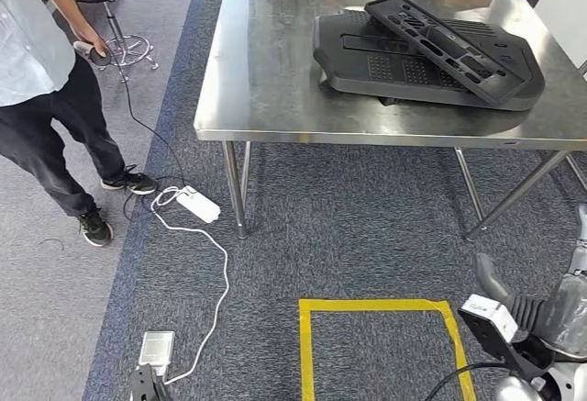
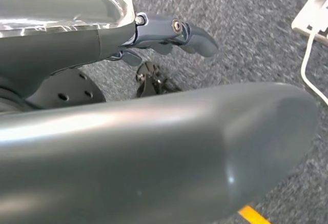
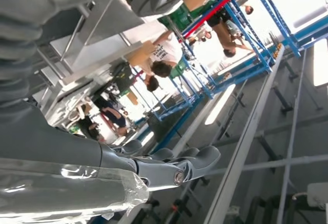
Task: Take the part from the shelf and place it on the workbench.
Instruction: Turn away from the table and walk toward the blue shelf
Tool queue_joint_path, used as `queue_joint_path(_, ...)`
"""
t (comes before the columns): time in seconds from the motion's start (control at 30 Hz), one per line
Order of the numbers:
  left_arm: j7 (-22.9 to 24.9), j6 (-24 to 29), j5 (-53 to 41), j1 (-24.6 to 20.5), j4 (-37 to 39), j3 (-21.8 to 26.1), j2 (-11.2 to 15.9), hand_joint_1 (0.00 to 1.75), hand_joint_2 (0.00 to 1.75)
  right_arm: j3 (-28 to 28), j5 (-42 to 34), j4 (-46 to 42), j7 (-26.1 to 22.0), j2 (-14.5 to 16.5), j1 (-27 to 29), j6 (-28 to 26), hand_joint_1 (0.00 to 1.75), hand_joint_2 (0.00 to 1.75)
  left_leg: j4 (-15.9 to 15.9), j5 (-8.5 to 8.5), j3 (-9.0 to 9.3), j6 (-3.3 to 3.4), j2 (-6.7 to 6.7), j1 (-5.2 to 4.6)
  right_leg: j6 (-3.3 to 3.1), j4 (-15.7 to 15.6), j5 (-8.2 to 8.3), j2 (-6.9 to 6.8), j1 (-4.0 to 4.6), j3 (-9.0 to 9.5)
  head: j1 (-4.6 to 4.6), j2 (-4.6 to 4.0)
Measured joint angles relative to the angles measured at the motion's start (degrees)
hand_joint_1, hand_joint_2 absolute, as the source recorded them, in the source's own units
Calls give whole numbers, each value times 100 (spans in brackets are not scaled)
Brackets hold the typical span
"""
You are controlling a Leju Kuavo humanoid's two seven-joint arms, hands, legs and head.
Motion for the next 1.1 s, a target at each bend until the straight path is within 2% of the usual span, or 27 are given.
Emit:
queue_joint_path(0.03, 1, 4, 0, 5, 0, 0, 1, 0, 0, 1, 9, 10, 1, 6, 9, 0, 0, 175, 3, 29, -36, -7, -6, -1, 11, 126, -12, 1, -5, 23, -1, 0)
queue_joint_path(0.07, 1, 7, 0, 9, 0, 0, 0, 0, 0, 1, 16, 18, 1, 11, 13, 0, 0, 175, 6, 54, -65, -17, -19, -1, 12, 17, 76, 5, -8, 156, -2, 0)
queue_joint_path(0.1, 2, 7, 0, 10, 0, 0, -1, 0, 0, 2, 25, 22, 2, 15, 14, 0, 0, 175, 7, 72, -84, -29, -35, 0, 4, -308, 227, 22, -10, 388, -3, 0)
queue_joint_path(0.17, 2, 7, 0, 5, 0, 0, -3, 0, 0, 0, 49, 22, 1, 21, 13, 0, 0, 175, 12, 102, -111, -64, -71, -5, -44, -1167, 467, 134, -10, 917, -6, 0)
queue_joint_path(0.2, 2, 7, 0, 1, 0, 0, -3, 0, 0, -3, 60, 21, 1, 23, 15, -1, 0, 175, 14, 120, -126, -91, -84, -9, -72, -1459, 521, 188, -5, 1085, -9, 0)
queue_joint_path(0.23, 2, 7, 0, -3, 0, 0, -4, 0, 0, -8, 68, 21, 1, 25, 18, -2, 0, 175, 15, 140, -144, -123, -99, -9, -96, -1613, 527, 226, 4, 1165, -11, 0)
queue_joint_path(0.3, 2, 8, 0, -6, 0, 0, -3, 0, 0, -17, 75, 20, 2, 27, 22, -4, 0, 175, 18, 166, -180, -186, -135, -9, -136, -1663, 541, 193, 11, 1165, -13, 0)
queue_joint_path(0.33, 2, 8, 0, -5, 0, 0, -3, 0, 0, -20, 78, 20, 2, 29, 21, -4, 0, 175, 48, 128, -204, -212, -142, -8, -165, -1681, 555, 157, 4, 1156, -14, 0)
queue_joint_path(0.37, 2, 10, 0, -6, 0, 0, -2, 0, 0, -23, 80, 20, 3, 32, 20, -4, 0, 175, 166, 21, -260, -236, -139, -7, -201, -1696, 572, 118, -5, 1140, -18, 0)
queue_joint_path(0.4, 2, 13, 0, -6, 0, 0, -1, 0, 0, -26, 83, 20, 3, 37, 23, -4, 0, 175, 403, -156, -362, -258, -130, -5, -239, -1708, 592, 78, -12, 1120, -21, 0)
queue_joint_path(0.47, 2, 16, 0, -6, 0, 0, 1, 0, 0, -31, 91, 20, 4, 47, 32, -4, 0, 175, 1165, -575, -678, -295, -108, 6, -288, -1699, 617, 8, 2, 1064, -28, 0)
queue_joint_path(0.5, 3, 16, 0, -5, 0, 0, 1, 0, 0, -32, 96, 22, 5, 52, 40, -4, 0, 175, 1507, -698, -814, -307, -106, 10, -301, -1694, 625, -26, 12, 1041, -29, 0)
queue_joint_path(0.53, 3, 16, 0, -5, 0, 0, 1, 0, 0, -33, 102, 23, 6, 55, 48, -4, 0, 175, 1676, -707, -867, -311, -103, 11, -308, -1689, 631, -60, 21, 1026, -30, 0)
queue_joint_path(0.57, 3, 16, 0, -4, 0, 0, 1, 0, 0, -32, 109, 25, 8, 57, 55, -4, 0, 175, 1614, -597, -813, -307, -96, 10, -311, -1681, 634, -91, 28, 1019, -30, 0)
queue_joint_path(0.63, 2, 16, 0, -4, 0, 0, 2, 0, 0, -32, 120, 27, 10, 61, 60, -4, 0, 175, 920, -180, -456, -267, -30, 4, -301, -1655, 627, -143, 38, 1016, -30, 0)
queue_joint_path(0.7, 2, 16, 0, -4, 0, 0, 5, 0, 0, -31, 131, 28, 13, 64, 61, -4, 0, 175, 266, 72, -154, -210, 89, -31, -270, -1624, 624, -181, 58, 990, -27, 0)
queue_joint_path(0.73, 2, 19, 0, -3, 0, 0, 6, 0, 0, -31, 137, 28, 14, 67, 63, -4, 0, 175, 126, 99, -105, -189, 126, -50, -246, -1613, 632, -199, 64, 971, -27, 0)
queue_joint_path(0.8, 2, 23, -1, 2, 0, 0, 5, 0, 0, -31, 155, 28, 30, 72, 64, -5, 0, 175, 48, 99, -107, -163, 105, -54, -194, -1603, 654, -237, 68, 942, -30, 0)
queue_joint_path(0.87, 3, 25, -1, 1, 0, 0, 2, 0, 0, -33, 171, 26, 56, 74, 59, -7, 0, 175, -19, 123, -110, -118, 53, -16, -138, -1503, 549, -183, 61, 895, -20, 0)
queue_joint_path(0.9, 6, 24, 0, -2, 0, 0, 1, 0, 0, -36, 175, 25, 67, 74, 58, -8, 0, 175, -49, 140, -113, -88, 32, 7, -109, -1324, 409, -128, 54, 822, -14, 0)
queue_joint_path(0.97, 10, 24, 0, -2, 0, 0, 1, 0, 0, -38, 178, 37, 75, 74, 67, -9, 0, 175, -49, 170, -143, -45, 2, 16, -51, -626, 18, -40, 25, 548, -8, 0)
queue_joint_path(1.0, 11, 24, 0, 2, 0, 0, 1, 0, 0, -37, 178, 46, 79, 74, 76, -9, 0, 175, -47, 180, -153, -38, -17, 16, -28, -259, -127, -29, 11, 407, -8, 0)
queue_joint_path(1.03, 11, 25, 0, 7, 0, 0, 1, 0, 0, -36, 178, 56, 81, 74, 84, -9, 0, 175, -45, 188, -160, -38, -39, 15, -10, -28, -181, -27, 0, 328, -8, 0)
queue_joint_path(1.07, 12, 25, 0, 10, 0, 0, 1, 0, 0, -35, 178, 63, 83, 74, 89, -9, 0, 175, -42, 196, -163, -42, -66, 17, 1, -21, -120, -25, -9, 353, -8, 0)
queue_joint_path(1.1, 13, 25, 0, 11, 0, 0, 0, 0, 0, -34, 178, 67, 83, 74, 90, -9, 0, 175, -39, 203, -161, -51, -97, 19, 6, -259, 45, -14, -18, 490, -9, 0)
